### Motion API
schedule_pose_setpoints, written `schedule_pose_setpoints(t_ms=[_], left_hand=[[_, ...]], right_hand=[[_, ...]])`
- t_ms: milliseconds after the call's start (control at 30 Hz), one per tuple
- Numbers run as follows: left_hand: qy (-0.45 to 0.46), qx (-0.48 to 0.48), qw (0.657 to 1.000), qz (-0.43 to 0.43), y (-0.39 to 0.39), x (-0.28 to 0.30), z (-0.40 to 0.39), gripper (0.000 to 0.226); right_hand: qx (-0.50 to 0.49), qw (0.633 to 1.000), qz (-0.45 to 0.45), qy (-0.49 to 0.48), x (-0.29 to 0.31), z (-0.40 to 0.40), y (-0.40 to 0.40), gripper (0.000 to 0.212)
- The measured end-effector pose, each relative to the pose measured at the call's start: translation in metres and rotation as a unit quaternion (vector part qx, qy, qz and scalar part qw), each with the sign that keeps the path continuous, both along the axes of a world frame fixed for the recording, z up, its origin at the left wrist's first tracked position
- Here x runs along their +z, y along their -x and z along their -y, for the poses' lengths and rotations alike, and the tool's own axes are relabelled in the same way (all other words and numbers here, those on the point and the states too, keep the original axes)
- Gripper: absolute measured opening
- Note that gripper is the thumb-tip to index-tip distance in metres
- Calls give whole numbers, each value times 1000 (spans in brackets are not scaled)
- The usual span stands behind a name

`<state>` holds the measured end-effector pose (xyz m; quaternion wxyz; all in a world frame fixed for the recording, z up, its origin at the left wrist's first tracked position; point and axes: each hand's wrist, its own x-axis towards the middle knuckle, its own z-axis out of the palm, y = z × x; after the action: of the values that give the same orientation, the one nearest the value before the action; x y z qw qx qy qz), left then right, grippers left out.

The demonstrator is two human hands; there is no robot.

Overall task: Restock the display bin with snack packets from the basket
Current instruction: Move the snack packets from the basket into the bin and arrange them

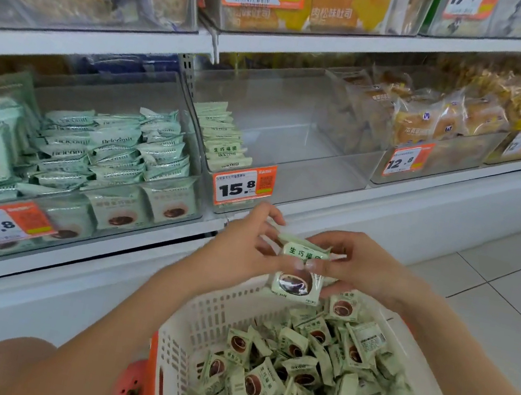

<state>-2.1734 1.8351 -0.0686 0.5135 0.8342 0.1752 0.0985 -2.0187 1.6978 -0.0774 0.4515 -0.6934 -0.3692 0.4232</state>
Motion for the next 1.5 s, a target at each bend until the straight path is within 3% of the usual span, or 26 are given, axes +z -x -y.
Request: schedule_pose_setpoints(t_ms=[67, 133, 200, 267, 367, 467, 600, 733, 833, 900, 1000, 1067, 1133, 1200, 1300, 1400, 1500], left_hand=[[-26, 60, 995, 81, -2, 28, -31, 36], [-165, 120, 975, 87, -10, 56, -74, 26], [-333, 90, 938, -22, -30, 71, -117, 27], [-415, 10, 895, -162, -57, 69, -147, 38], [-486, -97, 825, -272, -93, 53, -165, 61], [-562, -173, 754, -293, -113, 36, -172, 57], [-586, -190, 713, -335, -118, 30, -172, 46], [-676, -193, 636, -318, -121, 29, -171, 35], [-688, -198, 615, -330, -118, 27, -179, 43], [-667, -198, 629, -347, -116, 32, -183, 59], [-534, -185, 734, -378, -112, 52, -183, 92], [-478, -156, 782, -369, -108, 65, -189, 90], [-453, -143, 814, -335, -104, 75, -197, 70], [-433, -146, 833, -314, -99, 80, -202, 51], [-412, -130, 848, -307, -99, 78, -200, 37], [-412, -104, 853, -303, -102, 74, -202, 26], [-398, -87, 857, -316, -103, 74, -204, 20]], right_hand=[[-53, 997, 39, -39, 19, -9, -13, 27], [-105, 988, 45, -104, 43, -23, -26, 27], [-136, 976, 44, -165, 65, -44, -36, 27], [-160, 964, 57, -203, 81, -67, -43, 29], [-166, 960, 66, -214, 90, -91, -54, 30], [-155, 965, 59, -202, 87, -103, -65, 29], [-143, 969, 55, -195, 81, -114, -73, 26], [-96, 976, 98, -171, 76, -127, -71, 20], [-46, 974, 150, -165, 71, -137, -68, 23], [-22, 969, 185, -161, 68, -143, -67, 24], [-12, 967, 192, -169, 69, -151, -69, 26], [-7, 966, 192, -172, 72, -156, -72, 26], [4, 956, 237, -172, 74, -159, -75, 26], [16, 937, 315, -153, 73, -163, -76, 27], [51, 938, 322, -119, 69, -171, -67, 28], [115, 916, 379, -61, 60, -189, -48, 29], [145, 920, 364, -10, 54, -201, -38, 26]])
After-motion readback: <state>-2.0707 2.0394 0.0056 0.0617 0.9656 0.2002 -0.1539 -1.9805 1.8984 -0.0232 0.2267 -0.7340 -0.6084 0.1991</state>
